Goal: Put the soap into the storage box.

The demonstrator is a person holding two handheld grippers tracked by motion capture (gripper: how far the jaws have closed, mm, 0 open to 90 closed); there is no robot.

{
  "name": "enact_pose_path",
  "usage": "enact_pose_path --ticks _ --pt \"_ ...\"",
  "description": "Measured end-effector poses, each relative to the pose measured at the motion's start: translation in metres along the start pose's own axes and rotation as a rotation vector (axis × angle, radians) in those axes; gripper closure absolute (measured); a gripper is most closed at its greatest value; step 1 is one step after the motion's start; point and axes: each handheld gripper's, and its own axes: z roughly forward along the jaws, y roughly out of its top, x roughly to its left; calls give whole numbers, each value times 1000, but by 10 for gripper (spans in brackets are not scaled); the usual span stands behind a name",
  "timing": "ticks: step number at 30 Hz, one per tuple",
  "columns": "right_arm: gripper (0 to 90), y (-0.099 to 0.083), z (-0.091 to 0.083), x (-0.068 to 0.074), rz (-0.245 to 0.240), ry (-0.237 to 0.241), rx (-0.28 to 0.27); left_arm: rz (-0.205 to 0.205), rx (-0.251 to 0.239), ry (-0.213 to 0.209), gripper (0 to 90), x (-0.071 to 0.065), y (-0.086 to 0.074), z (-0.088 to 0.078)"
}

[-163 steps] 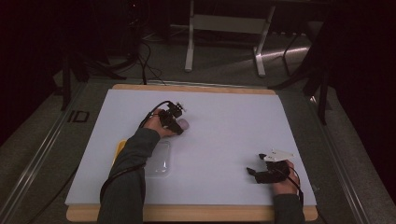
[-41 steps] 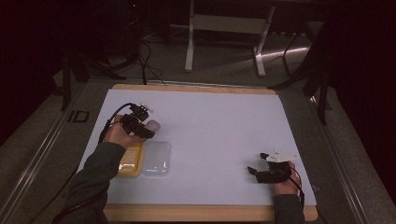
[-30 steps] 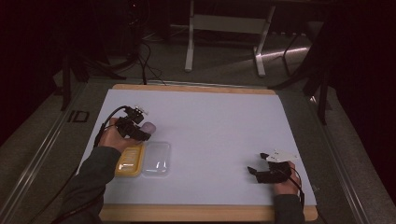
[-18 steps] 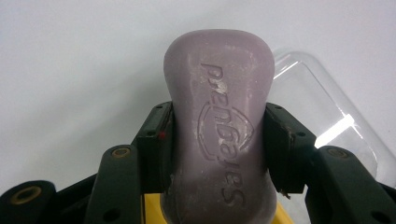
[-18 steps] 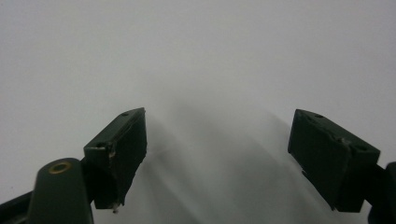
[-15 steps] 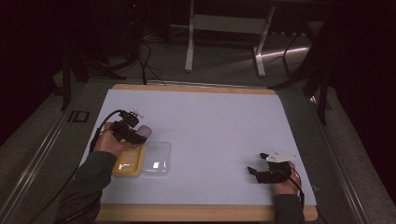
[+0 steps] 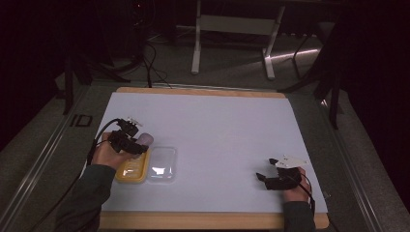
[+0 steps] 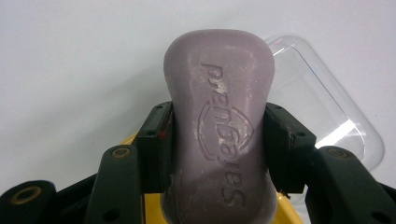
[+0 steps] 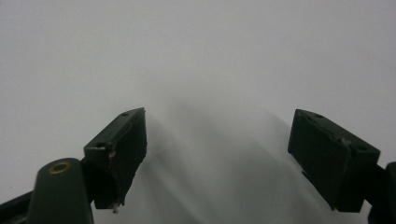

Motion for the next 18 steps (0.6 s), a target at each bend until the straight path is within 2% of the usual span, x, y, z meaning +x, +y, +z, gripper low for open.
enact_pose_path --ticks 4,9,13,18 --pt "191 0 0 0 -1 0 2 -3 0 3 491 -1 -3 0" --pt "191 0 0 0 -3 -2 5 -26 -1 0 490 -2 -12 3" --pt "191 0 1 0 -5 -4 6 -24 -2 -2 490 -2 -17 5" --pt "191 0 1 0 -6 -5 7 -46 -14 -9 490 -2 -23 4"
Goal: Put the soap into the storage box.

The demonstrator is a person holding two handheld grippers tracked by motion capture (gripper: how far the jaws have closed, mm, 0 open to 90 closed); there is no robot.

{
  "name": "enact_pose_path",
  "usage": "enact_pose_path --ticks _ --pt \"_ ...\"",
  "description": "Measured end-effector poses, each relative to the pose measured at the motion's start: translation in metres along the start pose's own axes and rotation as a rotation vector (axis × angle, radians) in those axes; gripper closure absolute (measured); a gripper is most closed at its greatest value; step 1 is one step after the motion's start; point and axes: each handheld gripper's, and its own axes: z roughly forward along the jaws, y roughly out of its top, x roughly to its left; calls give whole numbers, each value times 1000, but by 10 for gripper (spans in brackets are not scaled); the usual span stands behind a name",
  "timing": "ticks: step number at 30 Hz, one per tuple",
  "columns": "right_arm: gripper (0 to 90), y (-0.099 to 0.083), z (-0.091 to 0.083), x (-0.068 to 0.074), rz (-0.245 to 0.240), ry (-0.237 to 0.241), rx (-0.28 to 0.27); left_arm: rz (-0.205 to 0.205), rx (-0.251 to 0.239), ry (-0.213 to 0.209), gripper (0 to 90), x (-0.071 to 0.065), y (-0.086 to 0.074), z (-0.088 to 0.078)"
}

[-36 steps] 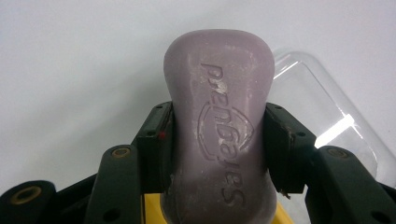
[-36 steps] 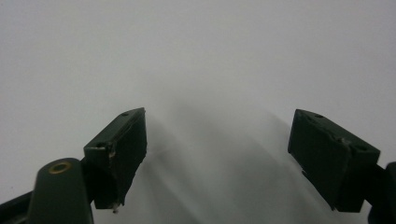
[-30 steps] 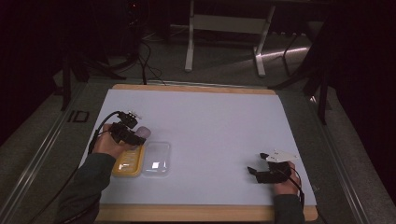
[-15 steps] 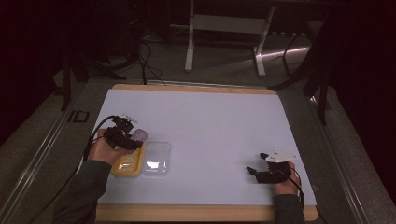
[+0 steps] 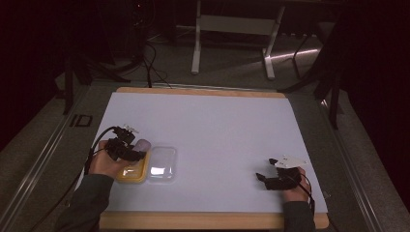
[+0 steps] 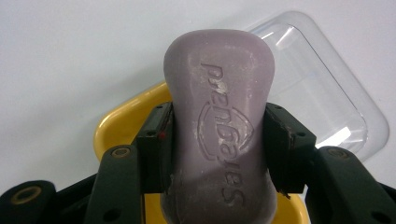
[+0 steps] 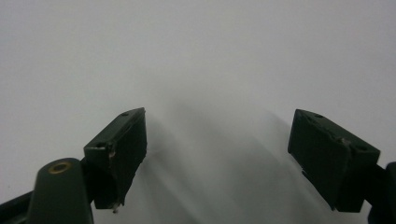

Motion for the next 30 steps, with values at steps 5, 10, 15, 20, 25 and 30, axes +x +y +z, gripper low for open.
enact_pose_path --ticks 5,10,15,20,25,30 --pt "191 0 0 0 -1 0 2 -12 12 9 490 0 -5 2" --pt "191 0 0 0 -3 0 4 -25 14 8 491 -2 -10 3" --pt "191 0 1 1 -4 -1 5 -34 18 6 491 -2 -14 3" --pt "191 0 1 1 -5 -1 6 -45 26 10 490 -3 -18 5" --pt "191 0 1 1 -5 -3 7 -57 26 10 490 -4 -21 6" --pt "191 0 1 1 -5 -2 7 -66 28 11 490 -3 -25 6"
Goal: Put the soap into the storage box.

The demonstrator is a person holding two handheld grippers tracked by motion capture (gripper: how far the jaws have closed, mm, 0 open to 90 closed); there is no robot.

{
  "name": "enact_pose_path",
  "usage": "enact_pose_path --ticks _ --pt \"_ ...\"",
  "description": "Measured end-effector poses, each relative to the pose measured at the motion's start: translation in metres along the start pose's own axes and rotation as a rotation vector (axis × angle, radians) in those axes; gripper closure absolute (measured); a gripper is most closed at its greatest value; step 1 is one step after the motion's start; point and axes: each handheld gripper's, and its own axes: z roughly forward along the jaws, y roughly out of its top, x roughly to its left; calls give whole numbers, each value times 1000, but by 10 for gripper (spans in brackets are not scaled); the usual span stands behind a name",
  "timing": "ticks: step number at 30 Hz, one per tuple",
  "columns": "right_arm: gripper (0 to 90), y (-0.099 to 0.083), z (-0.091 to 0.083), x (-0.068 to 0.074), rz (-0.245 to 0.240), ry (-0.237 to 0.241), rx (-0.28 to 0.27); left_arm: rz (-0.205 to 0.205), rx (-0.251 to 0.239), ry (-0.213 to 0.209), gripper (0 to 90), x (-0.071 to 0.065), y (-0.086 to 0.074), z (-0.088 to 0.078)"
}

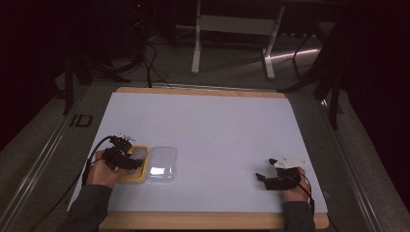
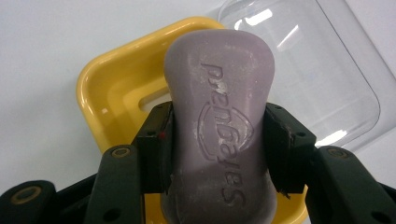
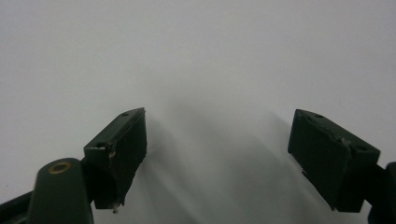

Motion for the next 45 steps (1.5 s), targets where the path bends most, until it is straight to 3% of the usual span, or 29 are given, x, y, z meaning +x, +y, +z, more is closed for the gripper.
enact_pose_path --ticks 9,17,22,27,45 --pt "191 0 0 0 -2 -2 0 -43 -6 5 490 8 -9 2" --pt "191 0 0 0 -3 -2 1 -45 20 9 486 5 -10 11" --pt "191 0 1 0 0 -2 4 -68 -13 -22 402 9 -10 6" --pt "191 0 1 0 -5 -3 8 -39 -55 -31 338 8 -9 -1" --pt "191 0 1 0 -6 -3 6 1 -128 -2 322 -2 -7 -5"
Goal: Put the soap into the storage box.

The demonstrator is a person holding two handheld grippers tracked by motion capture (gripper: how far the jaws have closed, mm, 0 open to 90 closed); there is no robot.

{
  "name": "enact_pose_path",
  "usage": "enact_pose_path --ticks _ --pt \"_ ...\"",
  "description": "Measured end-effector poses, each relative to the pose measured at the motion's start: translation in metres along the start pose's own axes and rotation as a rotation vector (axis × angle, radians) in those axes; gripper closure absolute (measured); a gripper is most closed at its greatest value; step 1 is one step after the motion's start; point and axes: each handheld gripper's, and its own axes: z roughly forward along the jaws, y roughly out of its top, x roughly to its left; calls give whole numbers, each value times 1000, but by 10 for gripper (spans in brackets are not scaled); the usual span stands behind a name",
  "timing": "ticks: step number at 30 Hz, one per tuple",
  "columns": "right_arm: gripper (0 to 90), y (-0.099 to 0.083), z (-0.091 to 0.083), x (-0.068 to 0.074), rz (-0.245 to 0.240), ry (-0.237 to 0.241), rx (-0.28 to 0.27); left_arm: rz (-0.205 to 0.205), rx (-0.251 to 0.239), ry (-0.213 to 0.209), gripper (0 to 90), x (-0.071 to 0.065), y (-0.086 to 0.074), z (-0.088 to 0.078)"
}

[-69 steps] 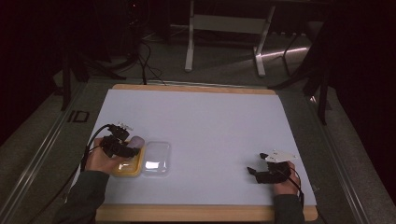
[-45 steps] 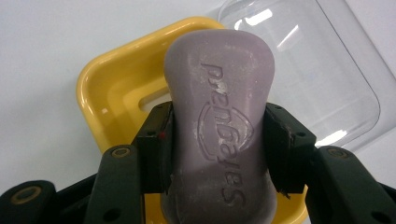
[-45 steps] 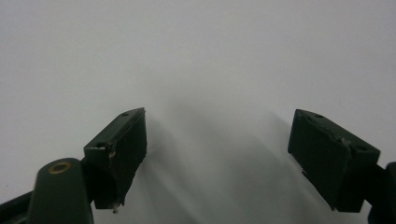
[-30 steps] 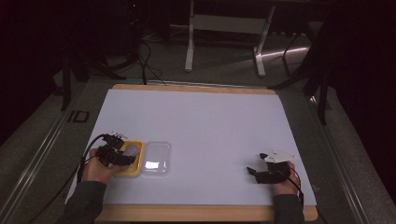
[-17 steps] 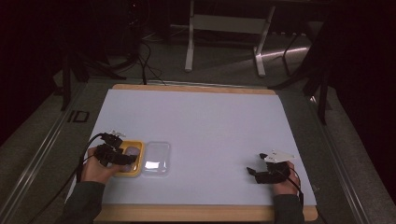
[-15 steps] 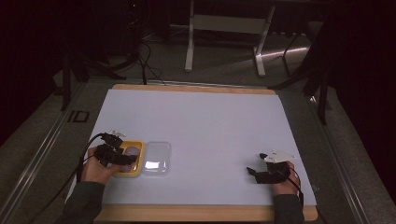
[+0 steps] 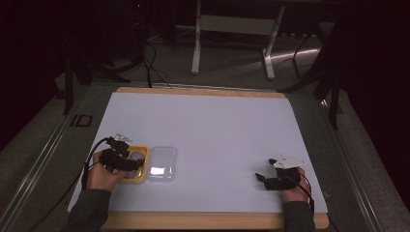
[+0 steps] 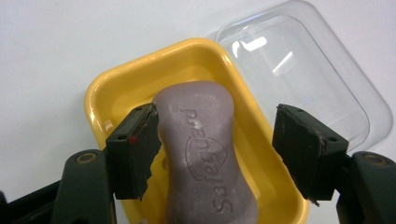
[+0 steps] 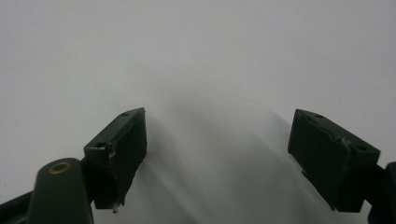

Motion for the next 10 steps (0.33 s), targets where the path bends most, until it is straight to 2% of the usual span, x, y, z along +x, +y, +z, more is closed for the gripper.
enact_pose_path --ticks 10 --pt "191 0 0 0 -5 0 7 23 -43 -1 323 -7 -2 -4"
